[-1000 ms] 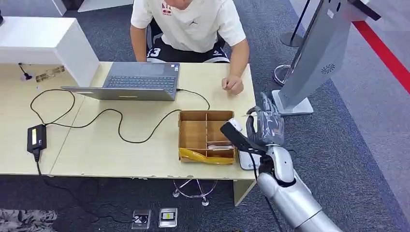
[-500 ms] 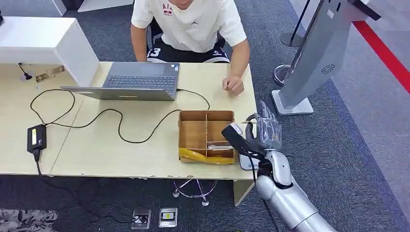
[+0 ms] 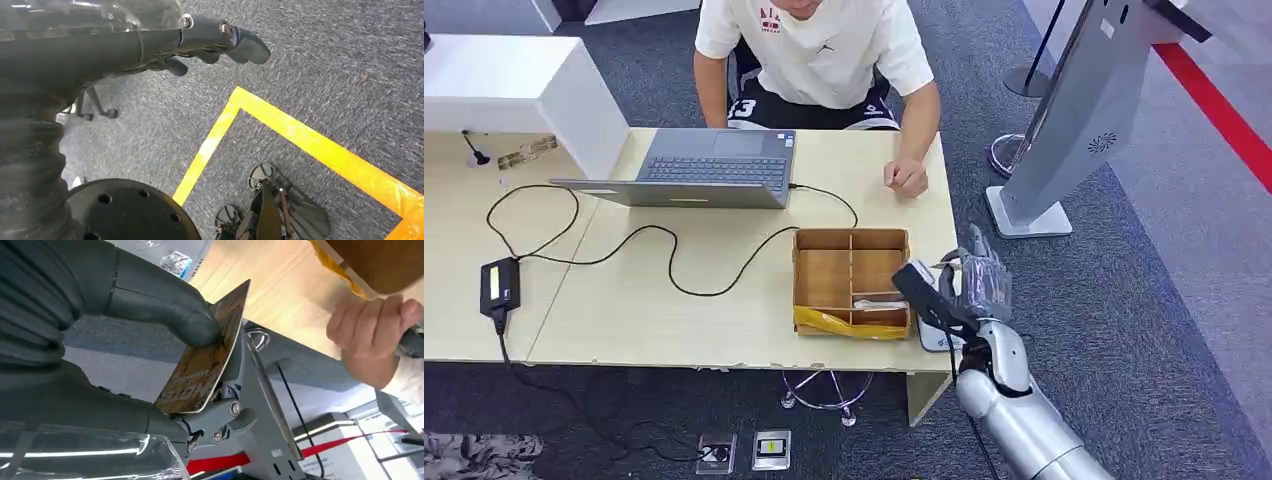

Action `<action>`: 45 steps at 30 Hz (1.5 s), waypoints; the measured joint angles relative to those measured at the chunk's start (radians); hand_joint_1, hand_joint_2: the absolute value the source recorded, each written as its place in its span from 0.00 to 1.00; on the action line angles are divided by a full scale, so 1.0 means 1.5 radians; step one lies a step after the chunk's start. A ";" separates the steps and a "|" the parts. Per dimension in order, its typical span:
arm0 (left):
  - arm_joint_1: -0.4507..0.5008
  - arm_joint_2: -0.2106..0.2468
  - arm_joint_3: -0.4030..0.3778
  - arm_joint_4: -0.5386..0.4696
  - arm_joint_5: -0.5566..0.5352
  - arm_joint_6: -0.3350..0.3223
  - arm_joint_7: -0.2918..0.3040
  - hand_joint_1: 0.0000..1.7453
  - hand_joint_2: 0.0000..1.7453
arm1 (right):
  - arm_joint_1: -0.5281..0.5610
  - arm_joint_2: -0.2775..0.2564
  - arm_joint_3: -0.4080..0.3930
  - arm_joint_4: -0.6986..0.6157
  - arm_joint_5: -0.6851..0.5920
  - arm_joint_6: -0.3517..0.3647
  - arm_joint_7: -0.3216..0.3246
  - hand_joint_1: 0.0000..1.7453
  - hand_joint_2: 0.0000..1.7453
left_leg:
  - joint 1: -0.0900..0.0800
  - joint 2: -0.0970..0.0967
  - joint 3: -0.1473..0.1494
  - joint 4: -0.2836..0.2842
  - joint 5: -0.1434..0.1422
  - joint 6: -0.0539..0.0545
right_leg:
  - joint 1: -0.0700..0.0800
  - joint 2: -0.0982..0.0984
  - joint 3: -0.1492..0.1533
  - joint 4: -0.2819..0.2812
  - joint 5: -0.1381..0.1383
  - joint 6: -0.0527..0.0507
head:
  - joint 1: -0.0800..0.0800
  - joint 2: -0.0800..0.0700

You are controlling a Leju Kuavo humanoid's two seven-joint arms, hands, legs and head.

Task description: Pass the card to the sensor for recognition and then transmit it.

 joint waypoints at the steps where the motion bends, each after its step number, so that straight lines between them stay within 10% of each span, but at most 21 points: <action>1: 0.000 0.000 0.000 0.000 0.000 0.000 -0.001 0.00 1.00 | 0.002 0.000 0.000 0.002 -0.003 0.000 0.001 1.00 1.00 | 0.000 0.000 0.000 0.000 0.000 0.000 | 0.000 0.000 0.000 0.000 0.000 0.000 | 0.000 0.000; 45: 0.000 -0.003 0.000 0.005 -0.001 0.001 -0.004 0.00 1.00 | 0.066 -0.004 -0.012 0.038 -0.076 -0.033 -0.029 1.00 1.00 | 0.000 0.000 0.001 0.000 0.000 0.000 | 0.000 0.000 0.001 0.000 0.000 0.000 | 0.000 0.000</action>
